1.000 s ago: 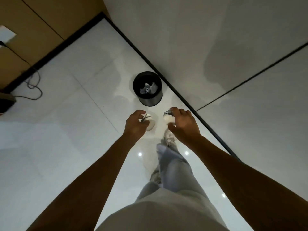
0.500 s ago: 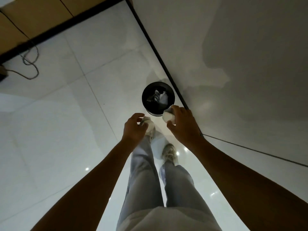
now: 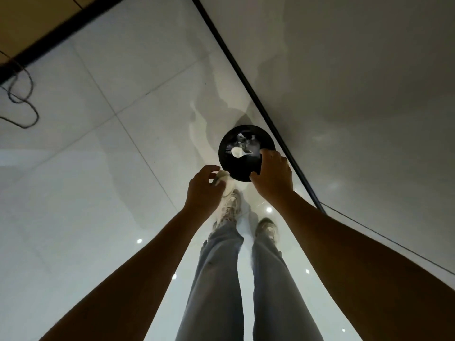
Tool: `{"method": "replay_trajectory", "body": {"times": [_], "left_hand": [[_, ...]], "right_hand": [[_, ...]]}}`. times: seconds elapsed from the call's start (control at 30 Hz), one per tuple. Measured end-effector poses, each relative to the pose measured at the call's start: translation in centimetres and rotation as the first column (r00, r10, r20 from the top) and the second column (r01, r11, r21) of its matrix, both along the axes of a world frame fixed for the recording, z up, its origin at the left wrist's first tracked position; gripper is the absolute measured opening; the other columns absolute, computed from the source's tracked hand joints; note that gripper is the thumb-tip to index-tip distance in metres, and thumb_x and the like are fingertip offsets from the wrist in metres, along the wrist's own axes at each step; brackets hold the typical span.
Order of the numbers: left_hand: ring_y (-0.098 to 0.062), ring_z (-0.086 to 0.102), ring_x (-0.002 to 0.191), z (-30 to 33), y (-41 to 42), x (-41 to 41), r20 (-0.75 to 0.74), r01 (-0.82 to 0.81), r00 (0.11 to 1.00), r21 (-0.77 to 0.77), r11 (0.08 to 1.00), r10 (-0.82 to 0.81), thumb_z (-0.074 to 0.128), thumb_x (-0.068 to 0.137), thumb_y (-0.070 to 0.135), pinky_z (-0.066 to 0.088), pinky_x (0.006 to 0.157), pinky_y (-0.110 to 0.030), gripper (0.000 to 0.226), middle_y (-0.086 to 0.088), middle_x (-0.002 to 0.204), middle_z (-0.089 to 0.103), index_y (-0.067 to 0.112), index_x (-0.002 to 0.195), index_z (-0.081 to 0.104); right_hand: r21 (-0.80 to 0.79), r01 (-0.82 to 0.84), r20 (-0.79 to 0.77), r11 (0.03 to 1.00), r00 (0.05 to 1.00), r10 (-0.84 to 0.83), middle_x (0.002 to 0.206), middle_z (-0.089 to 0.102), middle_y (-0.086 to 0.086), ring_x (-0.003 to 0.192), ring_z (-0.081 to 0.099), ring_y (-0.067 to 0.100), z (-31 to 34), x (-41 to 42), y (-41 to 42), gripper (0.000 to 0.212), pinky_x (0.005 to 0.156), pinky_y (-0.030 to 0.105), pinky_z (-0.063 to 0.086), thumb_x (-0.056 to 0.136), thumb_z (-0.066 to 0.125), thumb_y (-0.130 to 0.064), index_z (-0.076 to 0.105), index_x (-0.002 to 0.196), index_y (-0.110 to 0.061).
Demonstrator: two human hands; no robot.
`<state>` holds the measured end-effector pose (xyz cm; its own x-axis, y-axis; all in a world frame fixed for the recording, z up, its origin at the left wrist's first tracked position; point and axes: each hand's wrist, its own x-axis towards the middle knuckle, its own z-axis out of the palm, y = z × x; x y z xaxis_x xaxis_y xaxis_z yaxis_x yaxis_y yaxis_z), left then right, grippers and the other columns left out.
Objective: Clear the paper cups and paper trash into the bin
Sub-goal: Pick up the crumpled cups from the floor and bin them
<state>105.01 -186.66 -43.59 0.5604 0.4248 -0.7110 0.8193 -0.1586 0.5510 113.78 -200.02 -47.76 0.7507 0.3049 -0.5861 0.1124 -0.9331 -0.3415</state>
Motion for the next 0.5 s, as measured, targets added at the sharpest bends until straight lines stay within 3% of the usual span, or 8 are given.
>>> {"method": "replay_trajectory", "body": {"times": [0.2, 0.4, 0.5], "left_hand": [[-0.020, 0.061, 0.100, -1.7, -0.6, 3.5, 0.025, 0.045, 0.999, -0.017, 0.999, -0.044, 0.058, 0.090, 0.011, 0.049, 0.084, -0.027, 0.030, -0.006, 0.112, 0.063, 0.009, 0.120, 0.056], [-0.018, 0.055, 0.101, -4.9, -2.0, 7.9, -0.025, 0.190, 0.981, -0.031, 0.981, -0.190, 0.055, 0.093, 0.014, 0.037, 0.078, -0.017, 0.037, -0.012, 0.123, 0.060, 0.005, 0.128, 0.048], [-0.027, 0.054, 0.115, -6.4, -2.2, 8.7, -0.115, 0.287, 0.950, -0.035, 0.957, -0.290, 0.053, 0.094, 0.019, 0.037, 0.082, -0.024, 0.038, -0.013, 0.125, 0.058, 0.004, 0.128, 0.049]], "right_hand": [[0.040, 0.025, -0.025, 0.999, 0.999, -0.025, 0.144, 0.040, 0.009, 0.130, 0.039, 0.027, 0.4, -0.7, -1.5, 0.058, 0.104, 0.035, 0.037, 0.091, 0.059, -0.020, 0.033, 0.143, -0.014], [0.080, 0.070, -0.010, 0.994, 0.998, -0.069, 0.147, 0.038, 0.007, 0.134, 0.035, 0.023, 0.0, -1.0, -2.8, 0.057, 0.106, 0.032, 0.034, 0.091, 0.057, -0.022, 0.034, 0.142, -0.015], [0.066, 0.096, -0.015, 0.993, 0.995, -0.095, 0.148, 0.036, 0.006, 0.136, 0.034, 0.022, -0.1, -1.1, -3.2, 0.056, 0.108, 0.032, 0.033, 0.092, 0.055, -0.023, 0.033, 0.143, -0.016]]}}
